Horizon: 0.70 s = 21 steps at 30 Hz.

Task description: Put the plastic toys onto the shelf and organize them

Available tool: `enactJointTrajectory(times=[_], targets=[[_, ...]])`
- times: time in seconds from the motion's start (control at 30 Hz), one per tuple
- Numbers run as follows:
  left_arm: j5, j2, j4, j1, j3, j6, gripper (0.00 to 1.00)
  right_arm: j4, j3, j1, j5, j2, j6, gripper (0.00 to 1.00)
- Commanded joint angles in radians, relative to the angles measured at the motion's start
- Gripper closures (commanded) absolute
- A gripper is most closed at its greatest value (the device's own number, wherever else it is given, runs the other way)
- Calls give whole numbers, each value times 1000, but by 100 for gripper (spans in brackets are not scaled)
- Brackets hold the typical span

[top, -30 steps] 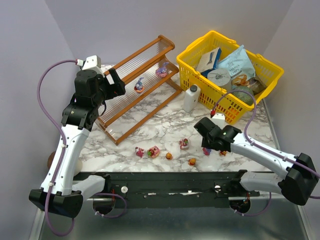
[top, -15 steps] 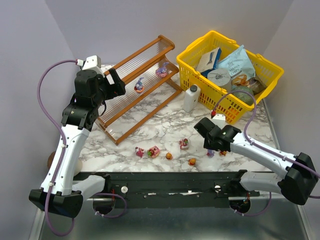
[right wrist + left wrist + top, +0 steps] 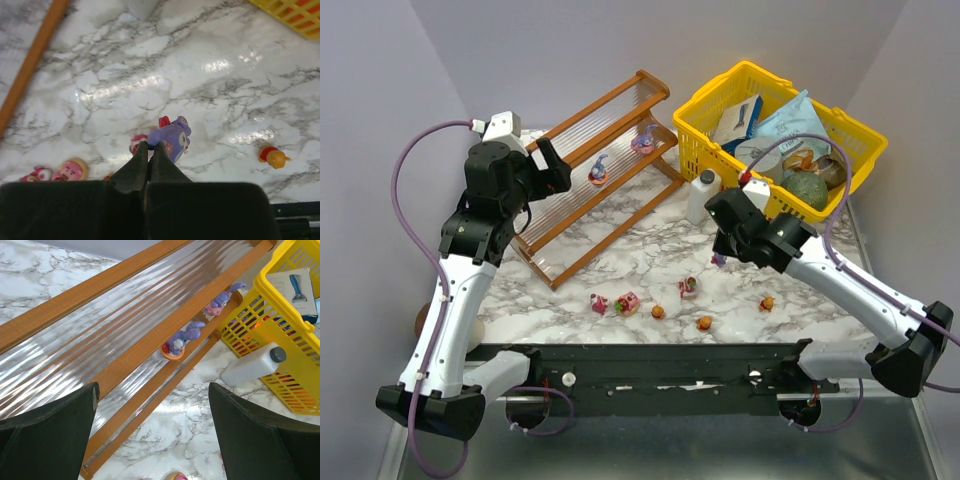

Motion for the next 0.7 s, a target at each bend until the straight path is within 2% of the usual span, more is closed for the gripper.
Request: enactJointTrajectory(times=[0.0, 0.13, 0.4, 0.67], targets=[[-23, -27, -4, -3, -6, 16, 1, 40, 110, 0, -49, 80, -29, 99], [-69, -21, -25, -3, 13, 14, 1, 91, 233, 49, -42, 178, -6, 99], [-132, 25, -102, -3, 97, 3, 1, 37, 691, 209, 23, 494, 29, 100], [-333, 116, -185, 9, 209, -14, 1, 140, 989, 260, -20, 772, 72, 100]])
